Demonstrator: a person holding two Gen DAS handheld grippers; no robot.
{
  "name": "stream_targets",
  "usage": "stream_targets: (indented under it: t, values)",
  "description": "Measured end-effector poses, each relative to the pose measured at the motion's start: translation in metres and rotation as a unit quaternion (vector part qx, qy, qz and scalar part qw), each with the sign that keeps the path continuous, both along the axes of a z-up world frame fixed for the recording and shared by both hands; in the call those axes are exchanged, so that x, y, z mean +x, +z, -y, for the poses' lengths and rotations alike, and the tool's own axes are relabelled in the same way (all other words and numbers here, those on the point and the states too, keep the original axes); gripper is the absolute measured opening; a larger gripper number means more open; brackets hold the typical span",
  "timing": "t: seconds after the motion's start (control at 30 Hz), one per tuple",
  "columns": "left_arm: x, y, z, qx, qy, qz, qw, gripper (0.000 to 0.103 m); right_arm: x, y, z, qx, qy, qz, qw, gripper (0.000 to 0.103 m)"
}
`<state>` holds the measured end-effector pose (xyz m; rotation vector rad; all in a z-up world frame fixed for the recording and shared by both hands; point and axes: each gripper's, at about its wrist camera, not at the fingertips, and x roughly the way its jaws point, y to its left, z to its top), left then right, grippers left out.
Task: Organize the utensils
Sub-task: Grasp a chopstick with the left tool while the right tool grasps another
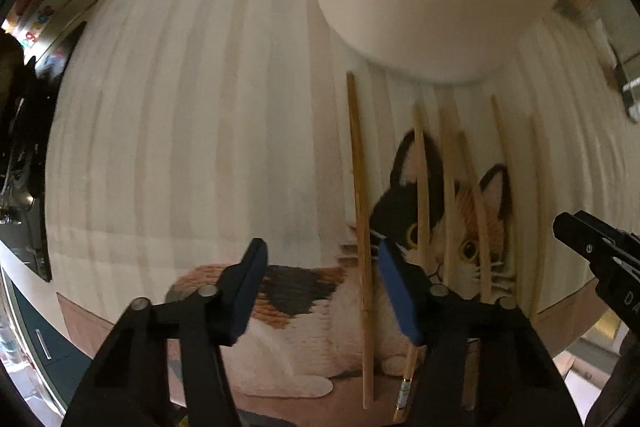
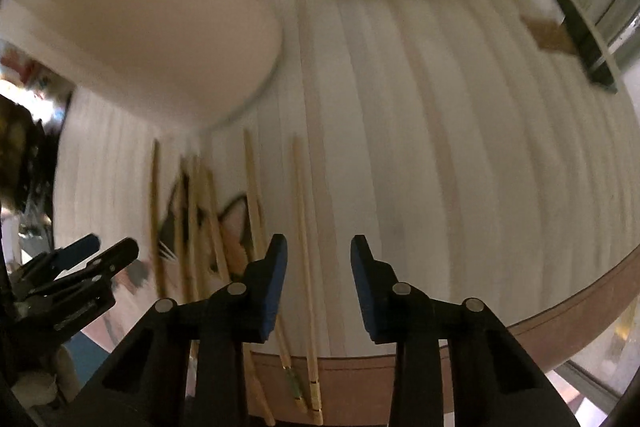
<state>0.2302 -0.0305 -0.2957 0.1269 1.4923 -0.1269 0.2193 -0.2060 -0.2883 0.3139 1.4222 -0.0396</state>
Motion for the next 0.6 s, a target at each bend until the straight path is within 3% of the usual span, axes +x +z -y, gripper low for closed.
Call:
stream_targets:
  t: [0.07,0.13,0.2,0.27,0.3,0.4,0.6]
  values:
    - [-0.001,-0.006,0.001,0.001,-0.002,-0.004,1.0,0.044,-0.002,-0.009,-0.004,-0.002,0.007,-0.014,1.0,0.035]
    - [-0.002,-0.006,0.001,-0.006,-0.003,0.001,1.0,0.036,-0.003,-0.015,-0.006,-0.002,0.011,-0.023,1.0,0.035]
    - [-0.004,-0.006,0.0,-0.016,-0.004,0.001,0.9999,0.016,-0.005,-0.02,-0.01,-0.01,0.02,-0.03,0.999,0.035]
    - [-0.007,-0.005,0.0,-0.007,-0.005,0.004,1.0,0.008,-0.007,-0.022,-0.013,-0.024,0.029,-0.033,0.999,0.035]
    - [-0.008,-0.005,-0.001,-0.006,-0.004,0.004,1.0,0.006,-0.007,-0.022,-0.015,-0.03,0.033,-0.035,0.998,0.033]
    - [-0.012,-0.006,-0.006,0.002,0.003,0.004,1.0,0.005,-0.012,-0.022,-0.015,-0.055,0.04,-0.037,0.997,0.009]
    - [-0.025,-0.007,-0.03,-0.003,0.013,-0.007,0.9999,0.005,-0.033,-0.024,0.008,-0.06,0.033,-0.056,0.996,0.007]
